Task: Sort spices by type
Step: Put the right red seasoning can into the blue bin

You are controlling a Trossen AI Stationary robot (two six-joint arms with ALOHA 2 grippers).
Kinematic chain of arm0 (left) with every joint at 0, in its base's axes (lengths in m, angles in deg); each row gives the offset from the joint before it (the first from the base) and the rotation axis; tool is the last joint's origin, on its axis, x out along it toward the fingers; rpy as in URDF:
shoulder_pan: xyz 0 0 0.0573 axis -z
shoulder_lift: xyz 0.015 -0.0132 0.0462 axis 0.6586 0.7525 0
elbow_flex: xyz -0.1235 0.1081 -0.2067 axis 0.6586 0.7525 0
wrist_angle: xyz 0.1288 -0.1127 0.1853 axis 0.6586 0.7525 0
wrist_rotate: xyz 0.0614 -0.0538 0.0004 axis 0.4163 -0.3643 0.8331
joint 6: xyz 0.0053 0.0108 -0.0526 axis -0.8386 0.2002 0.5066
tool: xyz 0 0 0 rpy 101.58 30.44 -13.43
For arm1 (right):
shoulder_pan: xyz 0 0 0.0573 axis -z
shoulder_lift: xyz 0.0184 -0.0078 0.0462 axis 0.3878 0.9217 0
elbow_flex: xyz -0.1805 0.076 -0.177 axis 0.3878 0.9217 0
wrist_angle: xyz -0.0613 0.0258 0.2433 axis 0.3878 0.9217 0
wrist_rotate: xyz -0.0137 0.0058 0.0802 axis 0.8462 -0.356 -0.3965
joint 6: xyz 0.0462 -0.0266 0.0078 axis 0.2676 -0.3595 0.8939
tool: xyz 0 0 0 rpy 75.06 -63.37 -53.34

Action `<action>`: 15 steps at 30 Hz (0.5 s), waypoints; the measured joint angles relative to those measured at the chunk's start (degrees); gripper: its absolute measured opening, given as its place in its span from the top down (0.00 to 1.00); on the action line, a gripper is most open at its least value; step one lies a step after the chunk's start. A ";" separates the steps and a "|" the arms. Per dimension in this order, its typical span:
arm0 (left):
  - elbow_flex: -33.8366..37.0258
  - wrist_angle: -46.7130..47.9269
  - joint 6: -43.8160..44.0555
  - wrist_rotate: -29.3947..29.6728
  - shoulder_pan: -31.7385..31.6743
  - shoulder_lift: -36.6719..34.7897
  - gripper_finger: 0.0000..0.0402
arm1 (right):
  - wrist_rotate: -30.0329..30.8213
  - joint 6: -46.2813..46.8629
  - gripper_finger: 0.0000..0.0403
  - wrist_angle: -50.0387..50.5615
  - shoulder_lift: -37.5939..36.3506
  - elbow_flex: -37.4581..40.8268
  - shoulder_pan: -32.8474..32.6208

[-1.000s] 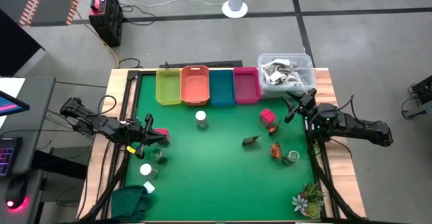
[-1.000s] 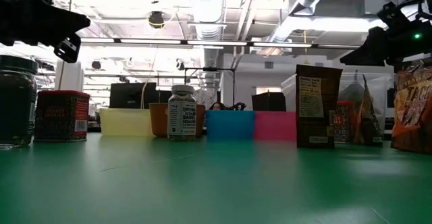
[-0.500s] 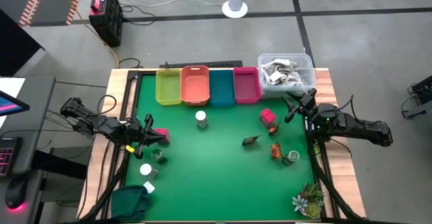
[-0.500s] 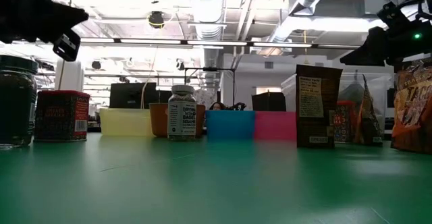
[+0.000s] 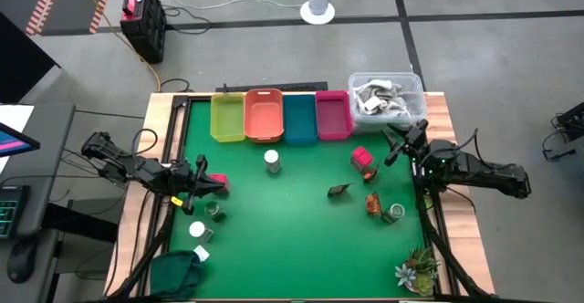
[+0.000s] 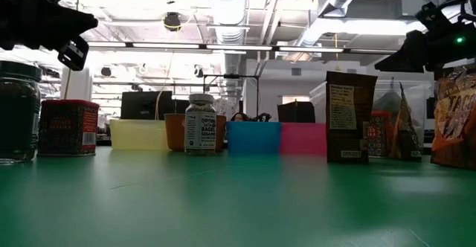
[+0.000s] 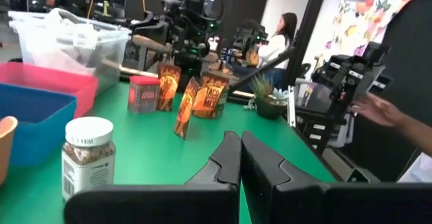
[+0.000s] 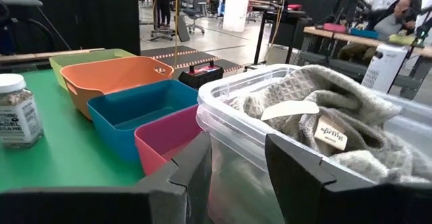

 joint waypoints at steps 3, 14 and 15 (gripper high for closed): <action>0.00 0.54 0.79 0.00 0.00 0.01 1.00 | 0.01 -0.99 0.58 -0.03 0.00 0.01 0.15; 0.02 -2.17 -10.30 4.87 0.00 0.00 1.00 | -0.05 23.90 0.58 -2.45 0.00 -0.01 0.96; 0.00 -2.97 -12.12 6.14 0.00 0.02 1.00 | -0.05 24.63 0.58 -2.80 0.00 0.00 1.02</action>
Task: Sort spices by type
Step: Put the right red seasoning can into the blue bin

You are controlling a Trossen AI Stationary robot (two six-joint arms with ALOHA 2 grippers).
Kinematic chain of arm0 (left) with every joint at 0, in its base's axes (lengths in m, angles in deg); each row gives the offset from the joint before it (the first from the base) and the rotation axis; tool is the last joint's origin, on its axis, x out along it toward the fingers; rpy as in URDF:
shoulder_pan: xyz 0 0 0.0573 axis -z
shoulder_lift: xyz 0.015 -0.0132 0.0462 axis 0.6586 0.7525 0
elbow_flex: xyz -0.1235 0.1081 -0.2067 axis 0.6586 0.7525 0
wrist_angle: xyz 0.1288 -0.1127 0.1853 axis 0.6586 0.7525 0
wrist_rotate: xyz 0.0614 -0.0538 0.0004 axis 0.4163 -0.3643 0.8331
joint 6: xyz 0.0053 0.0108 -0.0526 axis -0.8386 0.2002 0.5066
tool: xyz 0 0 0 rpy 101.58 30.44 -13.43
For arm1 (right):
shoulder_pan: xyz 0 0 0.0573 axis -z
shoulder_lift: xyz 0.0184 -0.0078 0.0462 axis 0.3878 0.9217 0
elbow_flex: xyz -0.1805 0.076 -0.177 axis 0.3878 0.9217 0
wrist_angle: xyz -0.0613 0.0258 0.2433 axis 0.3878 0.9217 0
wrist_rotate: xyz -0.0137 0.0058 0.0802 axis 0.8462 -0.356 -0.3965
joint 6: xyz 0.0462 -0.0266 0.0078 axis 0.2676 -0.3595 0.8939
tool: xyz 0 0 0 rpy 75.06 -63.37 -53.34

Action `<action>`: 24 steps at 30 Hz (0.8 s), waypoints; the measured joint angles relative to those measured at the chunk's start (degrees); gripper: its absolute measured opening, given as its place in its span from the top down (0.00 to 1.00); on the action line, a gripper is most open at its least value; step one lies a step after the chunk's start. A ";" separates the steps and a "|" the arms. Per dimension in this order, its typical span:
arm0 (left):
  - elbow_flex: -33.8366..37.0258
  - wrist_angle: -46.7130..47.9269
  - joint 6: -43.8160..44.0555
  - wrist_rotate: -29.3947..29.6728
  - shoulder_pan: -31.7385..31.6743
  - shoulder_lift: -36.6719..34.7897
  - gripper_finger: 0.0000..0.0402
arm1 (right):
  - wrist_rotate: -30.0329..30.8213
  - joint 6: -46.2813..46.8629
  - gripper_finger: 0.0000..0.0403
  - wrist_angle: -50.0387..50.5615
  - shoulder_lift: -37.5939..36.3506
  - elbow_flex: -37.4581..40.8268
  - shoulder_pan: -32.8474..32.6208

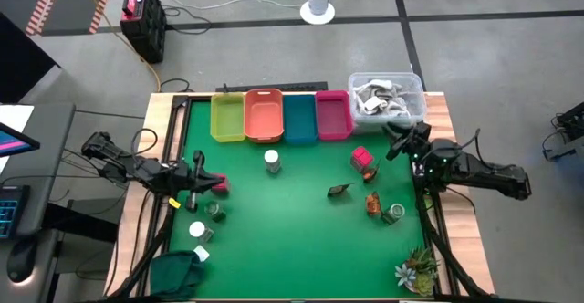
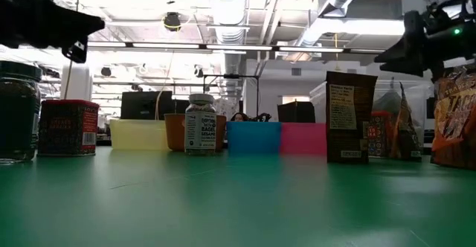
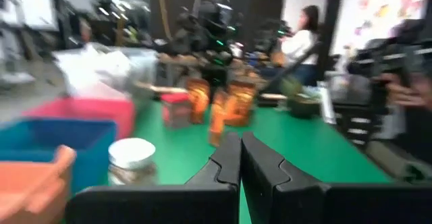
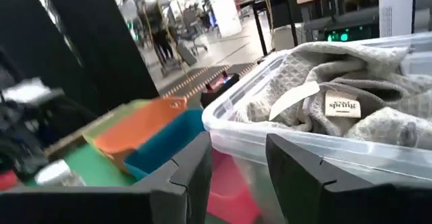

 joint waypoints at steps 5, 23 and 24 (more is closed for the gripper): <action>-0.08 -4.47 -8.57 6.67 -0.02 -0.02 1.00 | -1.83 -0.58 0.58 -6.09 0.00 0.01 0.84; -11.13 -3.25 -6.38 24.45 -0.02 3.19 0.82 | -21.18 -9.30 0.54 3.19 28.54 -15.08 -1.65; -11.66 -3.64 -6.96 24.72 -0.04 4.19 0.79 | -21.18 -9.91 0.52 5.07 31.62 -17.57 -2.00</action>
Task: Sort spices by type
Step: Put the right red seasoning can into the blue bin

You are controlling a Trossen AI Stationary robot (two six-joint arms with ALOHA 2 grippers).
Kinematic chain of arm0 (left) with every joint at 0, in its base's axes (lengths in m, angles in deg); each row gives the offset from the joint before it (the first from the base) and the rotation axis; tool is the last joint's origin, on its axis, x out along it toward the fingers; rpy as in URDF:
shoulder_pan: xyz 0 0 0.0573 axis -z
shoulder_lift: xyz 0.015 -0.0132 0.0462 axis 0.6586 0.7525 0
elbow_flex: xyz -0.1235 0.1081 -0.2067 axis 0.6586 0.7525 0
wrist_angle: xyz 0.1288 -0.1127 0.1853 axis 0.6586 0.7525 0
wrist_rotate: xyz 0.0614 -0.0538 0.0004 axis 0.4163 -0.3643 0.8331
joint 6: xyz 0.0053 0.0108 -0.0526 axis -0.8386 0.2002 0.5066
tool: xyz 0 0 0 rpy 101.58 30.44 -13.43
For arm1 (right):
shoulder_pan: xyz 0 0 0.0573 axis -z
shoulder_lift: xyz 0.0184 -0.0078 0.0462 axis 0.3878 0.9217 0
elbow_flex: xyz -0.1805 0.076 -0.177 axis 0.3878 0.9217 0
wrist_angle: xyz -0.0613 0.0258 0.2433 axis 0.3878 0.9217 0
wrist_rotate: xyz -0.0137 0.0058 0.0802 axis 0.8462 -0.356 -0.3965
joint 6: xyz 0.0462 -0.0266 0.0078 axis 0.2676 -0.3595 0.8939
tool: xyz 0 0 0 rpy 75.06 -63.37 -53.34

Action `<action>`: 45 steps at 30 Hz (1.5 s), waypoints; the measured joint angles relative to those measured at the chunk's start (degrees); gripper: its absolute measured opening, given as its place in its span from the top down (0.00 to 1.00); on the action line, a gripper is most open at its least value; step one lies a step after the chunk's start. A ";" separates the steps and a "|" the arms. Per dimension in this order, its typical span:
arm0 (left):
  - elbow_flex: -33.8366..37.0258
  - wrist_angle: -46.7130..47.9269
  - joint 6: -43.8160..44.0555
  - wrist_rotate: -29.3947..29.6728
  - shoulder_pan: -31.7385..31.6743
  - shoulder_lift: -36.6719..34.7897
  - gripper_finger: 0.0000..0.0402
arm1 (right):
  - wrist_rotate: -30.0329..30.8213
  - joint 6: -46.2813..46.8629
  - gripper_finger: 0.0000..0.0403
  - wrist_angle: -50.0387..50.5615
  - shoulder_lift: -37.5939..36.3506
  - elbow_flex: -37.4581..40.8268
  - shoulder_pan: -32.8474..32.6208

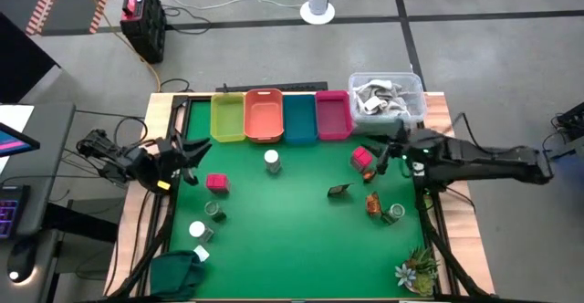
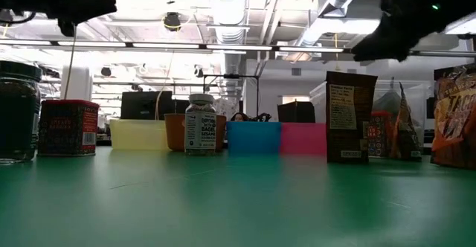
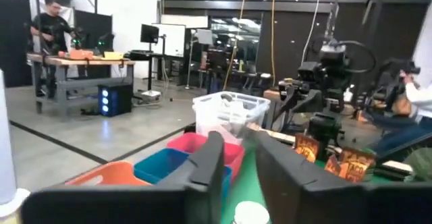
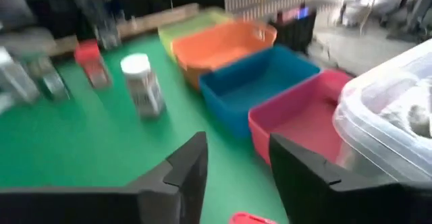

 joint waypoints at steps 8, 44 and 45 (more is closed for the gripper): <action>-5.50 -9.94 -11.48 6.45 -0.02 9.30 0.56 | -0.09 2.51 0.24 16.54 21.52 -17.96 0.55; -8.05 -12.10 -15.19 7.93 2.43 15.54 0.52 | -9.42 15.74 0.05 45.38 49.86 -33.78 6.98; -8.05 -12.00 -15.19 7.93 2.43 15.54 0.52 | -9.90 15.75 0.05 45.32 49.86 -33.78 6.98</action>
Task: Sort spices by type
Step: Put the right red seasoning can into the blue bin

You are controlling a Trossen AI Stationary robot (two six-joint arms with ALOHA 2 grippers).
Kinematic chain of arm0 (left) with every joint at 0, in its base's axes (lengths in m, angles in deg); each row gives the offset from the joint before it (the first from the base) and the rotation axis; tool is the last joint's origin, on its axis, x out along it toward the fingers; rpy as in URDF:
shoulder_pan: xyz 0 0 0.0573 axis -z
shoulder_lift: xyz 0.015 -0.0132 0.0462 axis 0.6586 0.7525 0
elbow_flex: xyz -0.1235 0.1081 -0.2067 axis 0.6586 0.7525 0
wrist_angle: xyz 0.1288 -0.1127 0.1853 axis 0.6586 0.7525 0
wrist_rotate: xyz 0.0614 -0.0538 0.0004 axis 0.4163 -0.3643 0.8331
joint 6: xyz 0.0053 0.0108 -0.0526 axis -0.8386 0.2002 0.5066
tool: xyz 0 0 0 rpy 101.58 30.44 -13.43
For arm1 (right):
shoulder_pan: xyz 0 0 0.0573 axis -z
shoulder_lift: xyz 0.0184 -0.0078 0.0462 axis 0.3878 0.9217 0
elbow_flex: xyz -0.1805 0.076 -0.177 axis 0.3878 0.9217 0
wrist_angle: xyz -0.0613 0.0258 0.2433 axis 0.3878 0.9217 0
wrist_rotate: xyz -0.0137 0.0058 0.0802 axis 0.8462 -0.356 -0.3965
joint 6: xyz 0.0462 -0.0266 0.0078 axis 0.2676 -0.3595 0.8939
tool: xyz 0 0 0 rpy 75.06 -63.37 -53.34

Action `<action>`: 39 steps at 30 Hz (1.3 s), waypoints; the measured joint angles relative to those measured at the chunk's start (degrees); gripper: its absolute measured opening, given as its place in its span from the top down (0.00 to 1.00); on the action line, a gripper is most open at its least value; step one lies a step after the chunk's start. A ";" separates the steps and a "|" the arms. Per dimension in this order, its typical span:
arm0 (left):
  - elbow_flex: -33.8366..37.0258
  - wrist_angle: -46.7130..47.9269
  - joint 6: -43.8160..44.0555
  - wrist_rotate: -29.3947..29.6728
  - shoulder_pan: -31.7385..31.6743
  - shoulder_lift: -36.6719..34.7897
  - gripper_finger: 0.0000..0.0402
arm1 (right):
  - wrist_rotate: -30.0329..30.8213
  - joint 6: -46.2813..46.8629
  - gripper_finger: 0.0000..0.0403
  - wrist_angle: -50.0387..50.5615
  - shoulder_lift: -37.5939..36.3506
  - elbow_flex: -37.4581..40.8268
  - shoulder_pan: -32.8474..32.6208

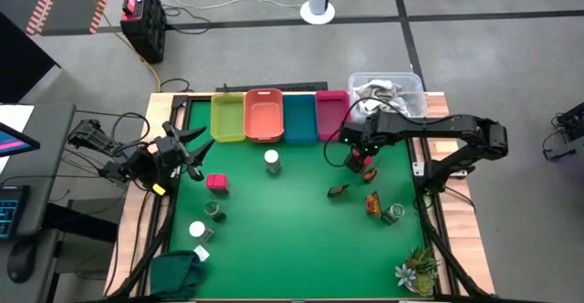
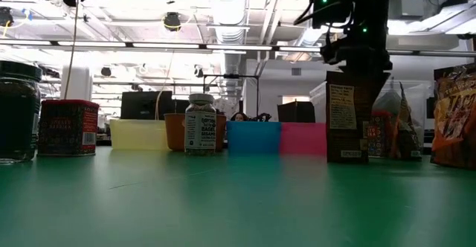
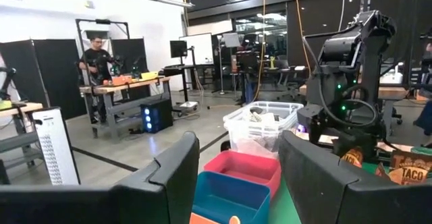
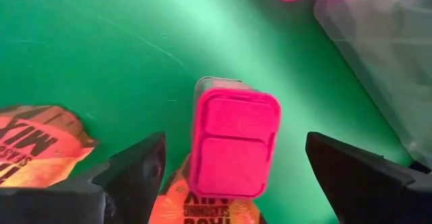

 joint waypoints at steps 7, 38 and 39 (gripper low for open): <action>0.00 0.56 0.00 0.00 0.00 0.00 0.52 | -1.85 1.24 0.05 -2.21 -0.02 2.71 0.07; 0.02 0.50 0.68 0.02 0.00 0.00 0.52 | -5.12 -1.05 0.40 -6.72 -0.04 0.72 -1.45; 0.02 0.50 0.73 0.02 0.00 0.00 0.52 | -5.06 -1.71 0.40 -6.74 -0.04 -0.80 -1.59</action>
